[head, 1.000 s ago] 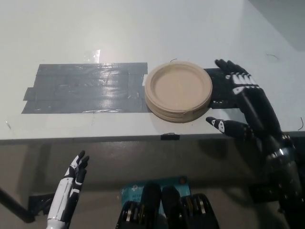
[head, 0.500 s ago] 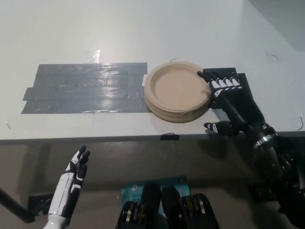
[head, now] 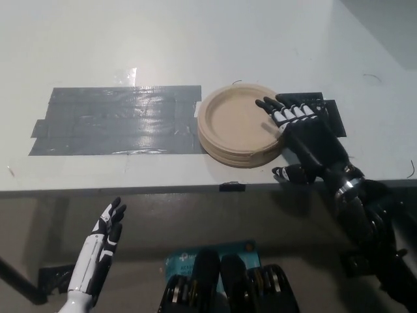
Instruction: A stack of plates is kept in the middle of the desk close to the robot and the robot grabs the stack with its right hand, picks it up and hands it to a person.
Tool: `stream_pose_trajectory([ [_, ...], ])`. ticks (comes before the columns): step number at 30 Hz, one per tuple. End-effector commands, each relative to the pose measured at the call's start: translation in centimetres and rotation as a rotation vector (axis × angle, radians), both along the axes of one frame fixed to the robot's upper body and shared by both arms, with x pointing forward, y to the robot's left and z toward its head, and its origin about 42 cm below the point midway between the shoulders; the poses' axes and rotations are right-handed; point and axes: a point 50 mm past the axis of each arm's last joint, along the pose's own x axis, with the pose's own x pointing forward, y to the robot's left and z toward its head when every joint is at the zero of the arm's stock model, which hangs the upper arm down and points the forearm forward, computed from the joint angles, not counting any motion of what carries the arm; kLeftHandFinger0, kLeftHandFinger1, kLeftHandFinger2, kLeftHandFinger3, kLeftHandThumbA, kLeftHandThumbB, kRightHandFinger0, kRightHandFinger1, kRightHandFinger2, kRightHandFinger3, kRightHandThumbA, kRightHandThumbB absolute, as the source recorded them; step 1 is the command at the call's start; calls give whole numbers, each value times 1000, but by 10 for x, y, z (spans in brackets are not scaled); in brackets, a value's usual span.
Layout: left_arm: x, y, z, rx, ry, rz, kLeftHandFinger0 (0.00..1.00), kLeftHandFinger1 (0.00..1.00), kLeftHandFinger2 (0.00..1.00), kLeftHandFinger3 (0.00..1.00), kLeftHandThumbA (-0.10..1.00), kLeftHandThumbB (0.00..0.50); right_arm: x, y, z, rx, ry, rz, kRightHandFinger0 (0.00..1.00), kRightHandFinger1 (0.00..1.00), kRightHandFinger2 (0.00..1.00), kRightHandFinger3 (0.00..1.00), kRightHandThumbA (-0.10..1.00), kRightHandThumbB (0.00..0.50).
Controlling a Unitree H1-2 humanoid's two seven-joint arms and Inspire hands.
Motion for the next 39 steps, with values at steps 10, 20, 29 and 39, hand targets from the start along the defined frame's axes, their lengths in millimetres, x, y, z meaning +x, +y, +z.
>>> stream_pose_trajectory([
  [10, -2, -1, 9, 29, -48, -28, 1000, 1000, 1000, 1000, 1000, 0, 13, 23, 12, -62, -97, 46, 1000, 1000, 1000, 1000, 1000, 431],
  [20, -3, -1, 8, 29, -42, -30, 1000, 1000, 1000, 1000, 1000, 1, 19, 28, 6, -112, -99, 49, 1000, 1000, 1000, 1000, 966, 422],
  [29, -1, 0, 10, 36, -56, -32, 1000, 1000, 1000, 1000, 1000, 0, 25, 32, 10, -115, -119, 51, 1000, 1000, 1000, 1000, 995, 414],
  [39, 0, 0, 11, 23, -53, -29, 1000, 1000, 1000, 1000, 1000, 11, 39, 35, 0, -204, -100, 30, 1000, 1000, 1000, 1000, 915, 434],
])
